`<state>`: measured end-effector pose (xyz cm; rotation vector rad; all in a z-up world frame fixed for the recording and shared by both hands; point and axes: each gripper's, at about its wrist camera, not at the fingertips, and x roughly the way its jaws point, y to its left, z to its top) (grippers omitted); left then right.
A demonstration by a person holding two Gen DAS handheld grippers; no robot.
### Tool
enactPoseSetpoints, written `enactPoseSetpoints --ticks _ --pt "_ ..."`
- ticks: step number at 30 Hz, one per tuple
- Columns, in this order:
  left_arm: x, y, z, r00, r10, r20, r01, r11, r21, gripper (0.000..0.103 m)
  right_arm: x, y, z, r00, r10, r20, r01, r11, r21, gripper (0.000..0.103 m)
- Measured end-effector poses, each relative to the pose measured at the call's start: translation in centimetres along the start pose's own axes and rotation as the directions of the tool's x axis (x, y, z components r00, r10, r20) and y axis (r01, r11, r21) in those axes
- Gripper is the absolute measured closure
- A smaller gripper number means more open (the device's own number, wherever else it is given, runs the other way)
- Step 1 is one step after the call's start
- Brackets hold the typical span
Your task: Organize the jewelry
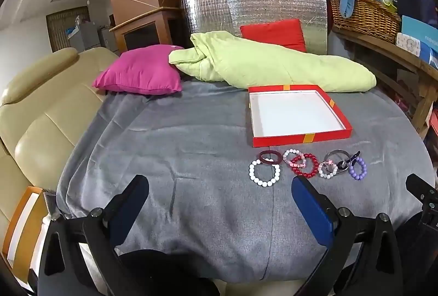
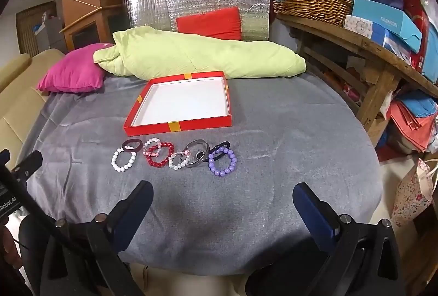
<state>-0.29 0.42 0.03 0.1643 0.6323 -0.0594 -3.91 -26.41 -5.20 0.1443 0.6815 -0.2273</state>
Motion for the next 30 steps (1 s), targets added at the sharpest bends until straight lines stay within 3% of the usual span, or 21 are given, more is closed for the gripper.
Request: enactPoseSetpoints --ticks 30 --pt "1.2 -0.8 -0.1 0.999 -0.008 -0.042 0.009 1.000 0.021 0.000 0.7 -0.4 0.2 1.000 -0.003 0.008 0.003 1.000 0.025 0.000"
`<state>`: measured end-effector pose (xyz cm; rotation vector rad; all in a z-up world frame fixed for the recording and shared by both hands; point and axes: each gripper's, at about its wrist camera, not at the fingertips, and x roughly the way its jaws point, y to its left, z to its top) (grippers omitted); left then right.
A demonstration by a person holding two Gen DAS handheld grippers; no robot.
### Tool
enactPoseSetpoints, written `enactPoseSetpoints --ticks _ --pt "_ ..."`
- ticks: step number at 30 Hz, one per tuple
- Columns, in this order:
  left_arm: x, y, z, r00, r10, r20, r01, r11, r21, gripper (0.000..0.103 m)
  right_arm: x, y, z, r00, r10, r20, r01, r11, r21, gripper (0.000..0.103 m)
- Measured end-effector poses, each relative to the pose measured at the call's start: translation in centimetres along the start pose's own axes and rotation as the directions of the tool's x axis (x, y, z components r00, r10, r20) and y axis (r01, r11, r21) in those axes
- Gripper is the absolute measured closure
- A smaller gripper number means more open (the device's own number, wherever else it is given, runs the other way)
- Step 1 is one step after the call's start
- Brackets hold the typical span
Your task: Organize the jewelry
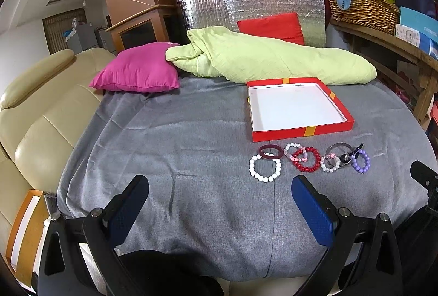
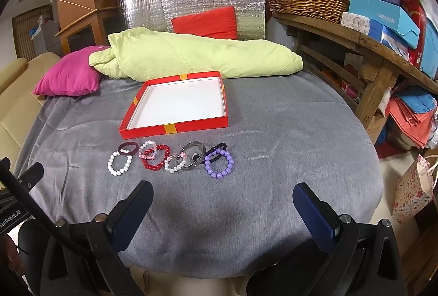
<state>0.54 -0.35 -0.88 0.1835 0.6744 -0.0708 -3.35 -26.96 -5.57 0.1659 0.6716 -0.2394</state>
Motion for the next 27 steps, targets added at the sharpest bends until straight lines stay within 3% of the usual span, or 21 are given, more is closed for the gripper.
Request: enactPoseSetpoints --ticks 5,15,20,24,27 --pt "0.0 -0.1 0.0 1.000 0.006 0.011 -0.006 1.000 0.005 0.000 0.0 -0.1 0.0 0.999 0.015 0.033 -0.016 1.000 0.016 0.000" --pt "0.3 -0.1 0.0 1.000 0.030 0.003 -0.030 0.999 0.032 0.000 0.4 0.0 0.4 1.000 0.009 -0.007 -0.009 1.000 0.013 0.000" --pt "1.2 0.0 0.1 1.000 0.021 -0.003 -0.021 0.999 0.026 0.000 1.4 -0.4 0.9 1.000 0.020 0.022 -0.020 1.000 0.011 0.000" --pt "3.6 0.6 0.3 0.997 -0.065 -0.035 0.065 0.998 0.000 0.000 3.5 -1.7 1.7 0.996 0.084 -0.007 -0.084 0.996 0.018 0.000" --pt "6.7 1.6 0.3 0.985 -0.154 -0.078 0.153 0.988 -0.025 0.000 6.3 -3.1 2.9 0.982 0.182 -0.054 -0.181 0.983 0.027 0.009"
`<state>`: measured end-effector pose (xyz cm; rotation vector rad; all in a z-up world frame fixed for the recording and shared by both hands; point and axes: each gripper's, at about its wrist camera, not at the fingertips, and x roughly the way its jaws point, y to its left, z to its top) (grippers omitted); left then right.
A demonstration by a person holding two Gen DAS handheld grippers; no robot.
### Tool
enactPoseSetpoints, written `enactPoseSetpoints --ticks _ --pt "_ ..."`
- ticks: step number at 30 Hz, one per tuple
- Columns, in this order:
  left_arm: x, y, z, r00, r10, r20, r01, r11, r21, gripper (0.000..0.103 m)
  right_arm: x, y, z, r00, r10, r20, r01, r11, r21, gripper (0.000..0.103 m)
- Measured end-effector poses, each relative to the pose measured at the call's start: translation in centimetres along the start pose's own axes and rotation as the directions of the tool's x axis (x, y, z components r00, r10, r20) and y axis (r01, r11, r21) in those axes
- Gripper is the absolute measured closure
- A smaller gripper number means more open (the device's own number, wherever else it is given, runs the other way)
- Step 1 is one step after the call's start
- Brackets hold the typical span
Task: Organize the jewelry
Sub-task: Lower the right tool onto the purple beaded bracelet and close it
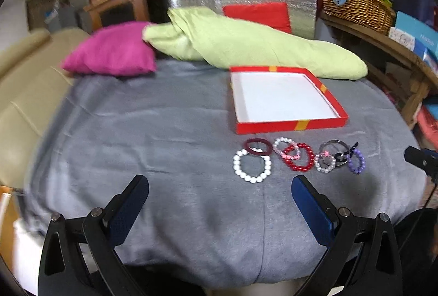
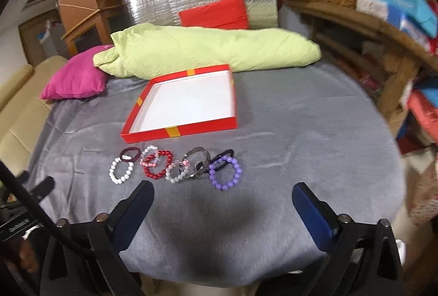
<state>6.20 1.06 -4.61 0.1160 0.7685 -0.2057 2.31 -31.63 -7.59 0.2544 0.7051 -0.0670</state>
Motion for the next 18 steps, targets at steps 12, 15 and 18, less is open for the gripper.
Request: enactPoseSetpoints --ticks 12,15,18 --pt "9.2 0.7 1.2 0.989 -0.108 -0.105 0.111 0.993 0.026 0.017 9.7 -3.8 3.1 0.973 0.166 -0.158 -0.143 0.979 0.147 0.049" --pt "10.5 -0.1 1.0 0.979 -0.159 -0.127 0.165 0.986 0.033 0.025 10.9 -5.2 2.6 0.971 0.139 -0.192 -0.100 0.975 0.199 0.049" --pt "11.7 -0.8 0.7 0.972 -0.168 -0.163 0.180 0.982 0.060 0.035 11.7 -5.7 2.1 0.962 0.126 -0.240 -0.079 0.977 0.197 0.054"
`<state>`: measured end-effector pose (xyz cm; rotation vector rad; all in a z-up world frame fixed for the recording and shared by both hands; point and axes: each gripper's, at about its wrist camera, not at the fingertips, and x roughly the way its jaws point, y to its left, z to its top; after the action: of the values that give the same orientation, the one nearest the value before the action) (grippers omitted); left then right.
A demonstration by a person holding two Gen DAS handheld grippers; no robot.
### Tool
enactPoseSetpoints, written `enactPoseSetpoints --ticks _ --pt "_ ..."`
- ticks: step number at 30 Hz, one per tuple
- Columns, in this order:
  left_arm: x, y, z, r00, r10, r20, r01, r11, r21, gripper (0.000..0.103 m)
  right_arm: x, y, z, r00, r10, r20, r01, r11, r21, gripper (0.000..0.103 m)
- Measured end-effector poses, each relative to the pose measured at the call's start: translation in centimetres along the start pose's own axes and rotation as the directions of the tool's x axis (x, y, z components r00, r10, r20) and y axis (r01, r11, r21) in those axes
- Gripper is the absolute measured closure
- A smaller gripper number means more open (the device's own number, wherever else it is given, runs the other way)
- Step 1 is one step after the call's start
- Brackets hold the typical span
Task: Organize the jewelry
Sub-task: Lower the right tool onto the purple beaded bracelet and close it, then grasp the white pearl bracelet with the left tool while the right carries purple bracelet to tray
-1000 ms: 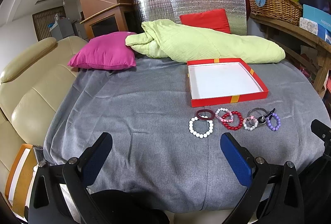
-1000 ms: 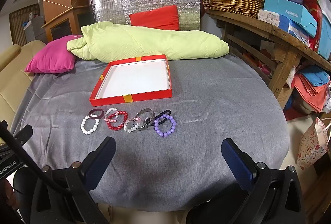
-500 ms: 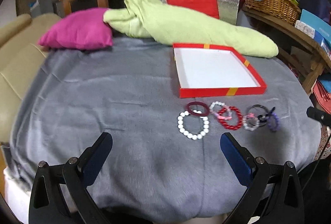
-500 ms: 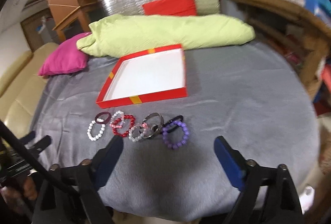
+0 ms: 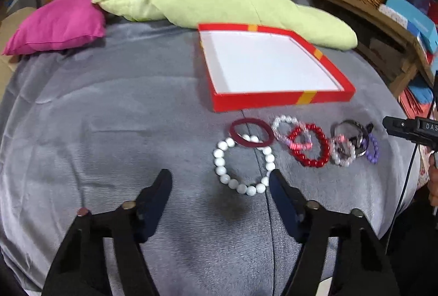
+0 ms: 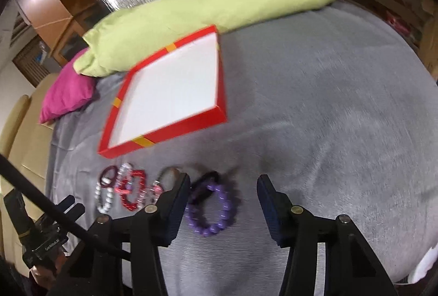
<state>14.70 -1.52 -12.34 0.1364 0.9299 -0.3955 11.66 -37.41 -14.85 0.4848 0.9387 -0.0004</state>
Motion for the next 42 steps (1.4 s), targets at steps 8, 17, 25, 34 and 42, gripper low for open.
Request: enactPoseSetpoints --ticks 8,17,25,34,42 --pt "2.1 -0.1 0.0 0.998 -0.005 -0.070 0.003 1.000 -0.021 0.041 1.7 0.5 -1.2 0.997 -0.063 -0.050 0.059 0.995 -0.075 0.067" --pt "3.9 0.8 1.3 0.996 0.001 -0.084 -0.007 0.997 -0.071 0.067 1.9 2.2 -2.2 0.979 -0.204 0.029 0.205 0.952 -0.227 0.093" --pt "4.0 1.1 1.8 0.998 0.021 -0.055 -0.025 0.997 -0.069 0.093 -1.6 -0.5 -1.0 0.978 -0.147 0.150 0.162 0.983 -0.091 0.093" --pt "0.9 2.0 0.9 0.994 0.096 0.051 -0.092 0.992 -0.081 0.094 -4.1 -0.2 -0.2 0.960 -0.068 0.273 0.073 0.997 -0.007 0.093" --pt "-2.2 1.4 1.2 0.971 0.128 0.200 -0.118 0.991 -0.064 0.093 -3.6 2.1 1.0 0.949 0.023 0.316 -0.017 1.000 -0.023 0.093"
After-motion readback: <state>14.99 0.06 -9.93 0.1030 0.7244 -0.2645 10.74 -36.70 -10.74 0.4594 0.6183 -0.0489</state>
